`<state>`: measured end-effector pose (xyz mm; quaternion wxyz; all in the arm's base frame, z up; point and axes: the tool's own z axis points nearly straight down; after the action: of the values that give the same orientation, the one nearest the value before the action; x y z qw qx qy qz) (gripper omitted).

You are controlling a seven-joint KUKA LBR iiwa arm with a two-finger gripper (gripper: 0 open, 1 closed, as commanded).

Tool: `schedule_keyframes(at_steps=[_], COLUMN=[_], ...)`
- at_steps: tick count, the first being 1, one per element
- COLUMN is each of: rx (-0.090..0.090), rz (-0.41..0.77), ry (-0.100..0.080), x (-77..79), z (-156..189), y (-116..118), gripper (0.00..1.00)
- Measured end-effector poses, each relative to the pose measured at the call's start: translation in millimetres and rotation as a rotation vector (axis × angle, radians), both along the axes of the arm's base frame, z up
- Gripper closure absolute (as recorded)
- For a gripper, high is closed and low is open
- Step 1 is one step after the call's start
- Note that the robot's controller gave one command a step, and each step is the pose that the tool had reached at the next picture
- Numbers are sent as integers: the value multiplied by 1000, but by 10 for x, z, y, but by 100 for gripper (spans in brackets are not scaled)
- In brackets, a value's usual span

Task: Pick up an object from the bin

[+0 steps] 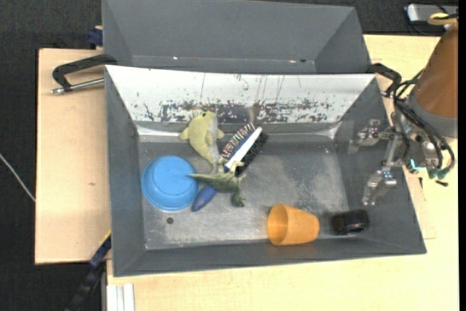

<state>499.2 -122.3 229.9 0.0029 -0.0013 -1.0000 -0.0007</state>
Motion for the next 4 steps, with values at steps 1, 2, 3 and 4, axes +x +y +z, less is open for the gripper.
schedule_keyframes(at_steps=[1,2,3,4], rx=[3,1,0,-1], rz=[167,94,90,105], ry=[1,-9,-4,-7], x=[-99,-44,-53,-60], z=[-1112,-1596,-1581,-1577], y=[366,1446,1404,1411], gripper=[0,0,100,100])
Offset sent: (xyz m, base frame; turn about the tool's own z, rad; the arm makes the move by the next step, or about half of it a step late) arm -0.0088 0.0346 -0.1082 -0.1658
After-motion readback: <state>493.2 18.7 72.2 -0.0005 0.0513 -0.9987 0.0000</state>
